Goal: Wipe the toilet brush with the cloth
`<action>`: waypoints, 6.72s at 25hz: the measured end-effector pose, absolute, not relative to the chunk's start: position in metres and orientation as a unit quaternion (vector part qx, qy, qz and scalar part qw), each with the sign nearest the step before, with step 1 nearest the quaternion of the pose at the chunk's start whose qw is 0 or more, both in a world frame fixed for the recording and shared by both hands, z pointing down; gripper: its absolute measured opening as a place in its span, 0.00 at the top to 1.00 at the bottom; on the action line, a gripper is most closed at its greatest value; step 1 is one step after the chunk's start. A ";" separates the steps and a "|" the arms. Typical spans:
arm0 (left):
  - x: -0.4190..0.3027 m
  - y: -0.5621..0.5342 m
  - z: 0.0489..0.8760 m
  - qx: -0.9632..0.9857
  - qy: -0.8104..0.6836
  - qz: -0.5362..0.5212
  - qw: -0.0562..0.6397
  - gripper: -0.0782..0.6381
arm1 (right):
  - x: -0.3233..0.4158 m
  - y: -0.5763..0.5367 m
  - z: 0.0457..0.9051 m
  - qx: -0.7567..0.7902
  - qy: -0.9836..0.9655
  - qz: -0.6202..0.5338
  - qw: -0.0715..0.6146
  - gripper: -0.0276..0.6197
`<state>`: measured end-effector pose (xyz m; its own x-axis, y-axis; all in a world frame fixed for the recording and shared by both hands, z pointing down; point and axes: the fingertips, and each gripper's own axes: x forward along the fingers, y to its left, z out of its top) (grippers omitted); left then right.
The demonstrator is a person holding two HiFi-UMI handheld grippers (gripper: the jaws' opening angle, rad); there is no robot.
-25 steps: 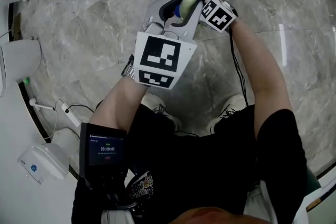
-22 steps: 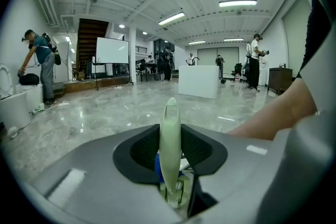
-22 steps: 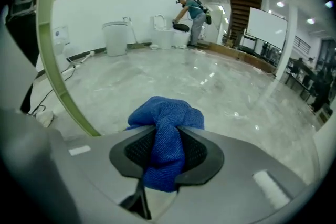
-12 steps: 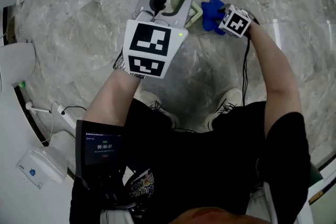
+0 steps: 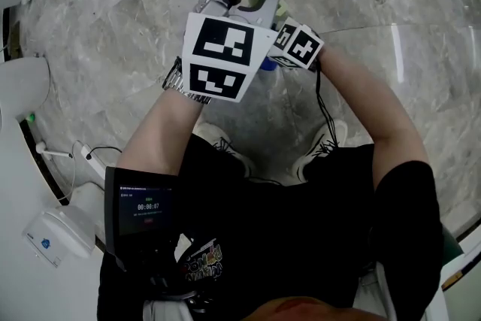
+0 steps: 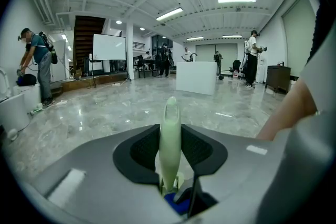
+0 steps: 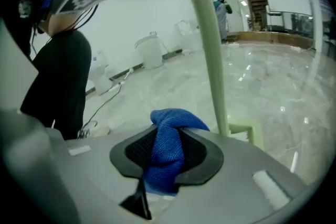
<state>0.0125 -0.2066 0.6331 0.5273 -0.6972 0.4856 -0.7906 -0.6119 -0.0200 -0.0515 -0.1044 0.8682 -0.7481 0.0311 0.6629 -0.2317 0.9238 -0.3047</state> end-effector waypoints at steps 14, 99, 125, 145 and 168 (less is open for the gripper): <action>-0.002 -0.212 0.636 0.861 -0.439 0.214 0.144 0.71 | 0.068 -0.156 0.900 0.088 -0.859 0.299 0.406 0.80; 0.001 -0.239 0.584 0.881 -0.438 0.112 0.140 0.79 | 0.030 -0.157 0.785 0.056 -0.893 0.388 0.223 0.88; 0.006 -0.208 0.587 0.890 -0.423 0.118 0.125 0.79 | -0.022 -0.267 0.786 0.196 -0.933 0.181 0.240 0.88; 0.005 -0.220 0.578 0.889 -0.427 0.108 0.125 0.79 | 0.059 -0.138 0.907 0.094 -0.861 0.228 0.445 0.88; -0.001 -0.216 0.577 0.891 -0.424 0.113 0.116 0.78 | 0.199 -0.258 0.896 0.383 -0.798 0.234 0.401 0.88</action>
<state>-0.0014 -0.2157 0.5774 0.6146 -0.7299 0.2992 -0.7821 -0.6133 0.1103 0.1994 -0.2581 0.8961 -0.3842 -0.4243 0.8200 -0.7994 0.5972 -0.0656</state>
